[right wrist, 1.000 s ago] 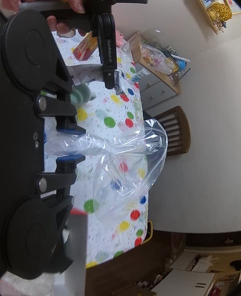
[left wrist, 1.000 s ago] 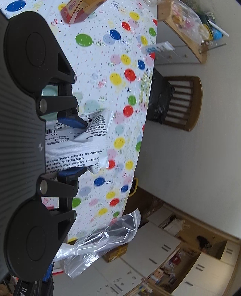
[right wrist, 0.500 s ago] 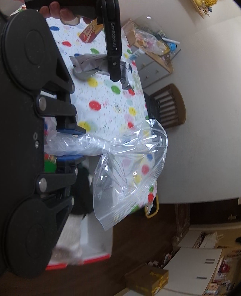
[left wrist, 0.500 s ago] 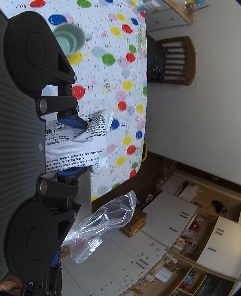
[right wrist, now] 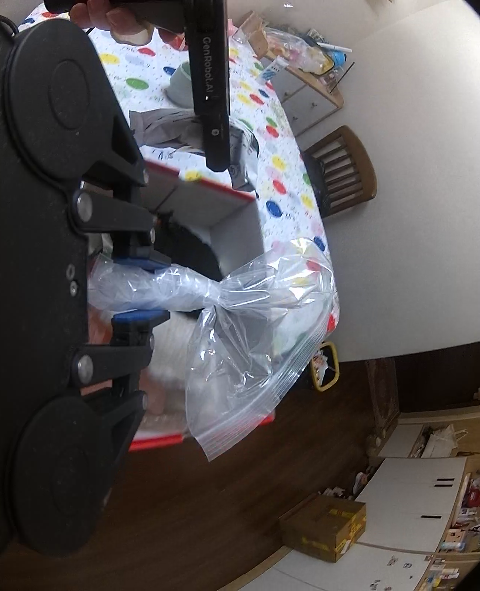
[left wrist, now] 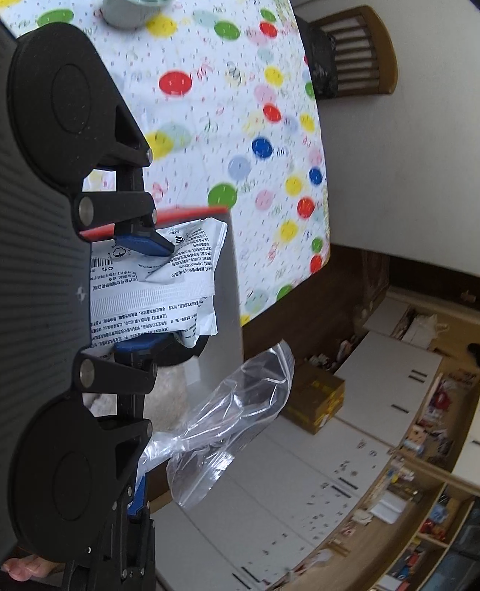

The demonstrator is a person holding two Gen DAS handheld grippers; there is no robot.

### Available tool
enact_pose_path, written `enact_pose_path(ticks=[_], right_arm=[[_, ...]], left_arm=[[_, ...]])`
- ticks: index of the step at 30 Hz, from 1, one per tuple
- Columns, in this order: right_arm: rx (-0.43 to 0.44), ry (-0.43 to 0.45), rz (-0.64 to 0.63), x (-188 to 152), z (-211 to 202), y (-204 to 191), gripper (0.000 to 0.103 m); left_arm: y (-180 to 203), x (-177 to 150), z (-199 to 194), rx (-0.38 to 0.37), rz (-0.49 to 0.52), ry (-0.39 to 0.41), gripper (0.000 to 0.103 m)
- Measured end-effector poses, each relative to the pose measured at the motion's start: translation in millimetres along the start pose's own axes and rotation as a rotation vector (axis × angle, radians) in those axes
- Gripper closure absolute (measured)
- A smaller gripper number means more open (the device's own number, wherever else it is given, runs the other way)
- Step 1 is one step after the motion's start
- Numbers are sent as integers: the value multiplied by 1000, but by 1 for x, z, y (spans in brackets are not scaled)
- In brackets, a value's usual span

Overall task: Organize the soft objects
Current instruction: 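Lift and carry the paper packet and plastic bag over the red box, then lower both items into the box and open both tools to release them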

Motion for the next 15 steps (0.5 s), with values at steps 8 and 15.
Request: enact_pose_path(ticks=[8, 15], right_arm=[[-18, -69, -34, -14, 26, 19, 82], [-23, -101, -65, -20, 45, 22, 82]], left_arm=[[27, -7, 44, -10, 75, -42, 59], [29, -12, 75, 19, 100, -87, 59]])
Point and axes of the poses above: each gripper's, at about its wrist camera, not at the fingertips, and z roughly the way its jaws point, y to its right, x to its top, the point moved 3 cm from there along z, roughly the way its jaws point, and after that the axes turned 11 degrees about -x, right-handed, at the moved point
